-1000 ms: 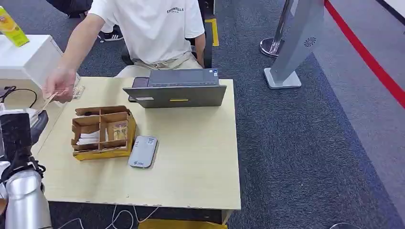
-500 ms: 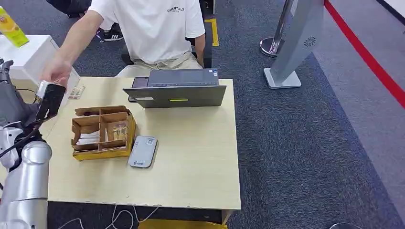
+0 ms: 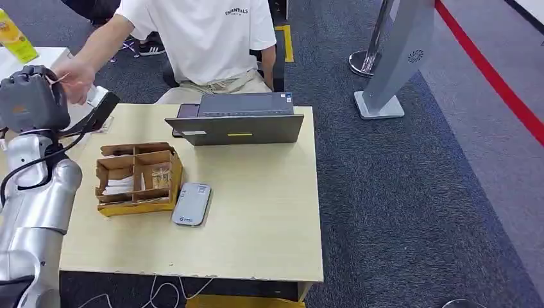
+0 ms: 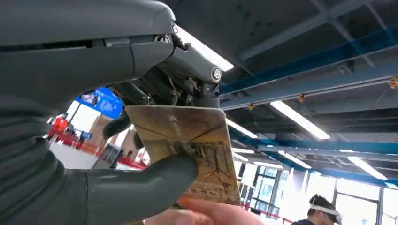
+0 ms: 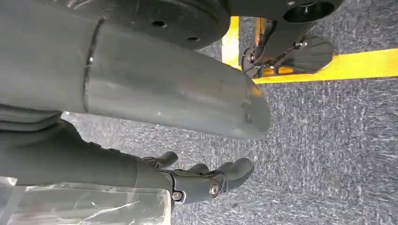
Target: Pass the card to the sensor for recognition and then transmit it.
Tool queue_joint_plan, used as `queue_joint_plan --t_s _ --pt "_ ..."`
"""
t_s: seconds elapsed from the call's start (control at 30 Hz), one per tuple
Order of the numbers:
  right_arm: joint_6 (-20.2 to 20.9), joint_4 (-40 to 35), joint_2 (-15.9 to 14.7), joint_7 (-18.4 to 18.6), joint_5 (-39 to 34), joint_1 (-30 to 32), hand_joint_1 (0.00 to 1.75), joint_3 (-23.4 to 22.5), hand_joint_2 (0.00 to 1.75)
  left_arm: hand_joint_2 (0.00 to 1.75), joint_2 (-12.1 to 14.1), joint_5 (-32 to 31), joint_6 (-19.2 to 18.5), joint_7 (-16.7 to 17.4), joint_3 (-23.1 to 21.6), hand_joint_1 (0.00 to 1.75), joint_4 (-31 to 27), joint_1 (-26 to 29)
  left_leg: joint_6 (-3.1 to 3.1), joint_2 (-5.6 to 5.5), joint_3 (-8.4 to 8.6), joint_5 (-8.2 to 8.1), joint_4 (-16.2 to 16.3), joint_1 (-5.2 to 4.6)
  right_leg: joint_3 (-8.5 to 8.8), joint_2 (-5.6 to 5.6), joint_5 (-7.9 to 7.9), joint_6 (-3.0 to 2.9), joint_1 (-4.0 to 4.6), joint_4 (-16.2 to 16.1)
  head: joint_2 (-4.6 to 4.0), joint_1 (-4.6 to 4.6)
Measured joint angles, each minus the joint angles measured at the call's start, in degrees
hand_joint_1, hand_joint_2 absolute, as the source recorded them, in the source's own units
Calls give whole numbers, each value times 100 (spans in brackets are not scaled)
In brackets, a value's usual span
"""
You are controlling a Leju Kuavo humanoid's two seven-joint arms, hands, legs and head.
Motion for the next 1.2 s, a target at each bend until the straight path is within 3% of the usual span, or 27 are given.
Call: queue_joint_plan --t_s 0.23,0.5,0.57,0.7,0.83,1.0,1.2 --pt "13 0 22 105 170 -10 0 9 0 175 -72 -730 209 321 -393 175 817 -567 0 0 -1 0 1 0 0 0 2 2 0 0 0 0" --pt "13 0 22 116 184 -11 0 9 0 175 -81 -754 232 337 -411 175 848 -588 0 0 -1 0 1 0 0 0 2 3 0 0 0 0" --pt "-4 0 24 249 242 -19 0 13 0 175 -280 -703 665 210 -551 175 983 -549 0 -2 -3 0 1 -2 3 -1 2 3 -1 0 0 2" --pt "-20 0 28 273 242 -23 0 13 0 175 -455 -616 725 126 -706 175 876 -197 -1 0 -3 0 -1 0 0 1 2 3 0 2 0 -2" --pt "-94 0 46 302 170 -20 0 13 0 175 -470 -288 581 -193 -765 175 108 512 -2 19 4 -4 -2 -6 2 19 1 3 -4 1 0 -2" --pt "-184 0 59 374 157 -15 0 9 0 175 -505 -421 -12 -79 -1176 175 -1256 1933 1 18 -9 -10 -1 -5 -12 13 -3 4 -3 -4 0 0" --pt "-199 0 59 356 131 -14 0 9 0 175 -560 -419 -547 98 -1672 175 -1738 2322 3 15 -8 -7 -1 -3 -10 11 1 5 -2 -4 0 0"
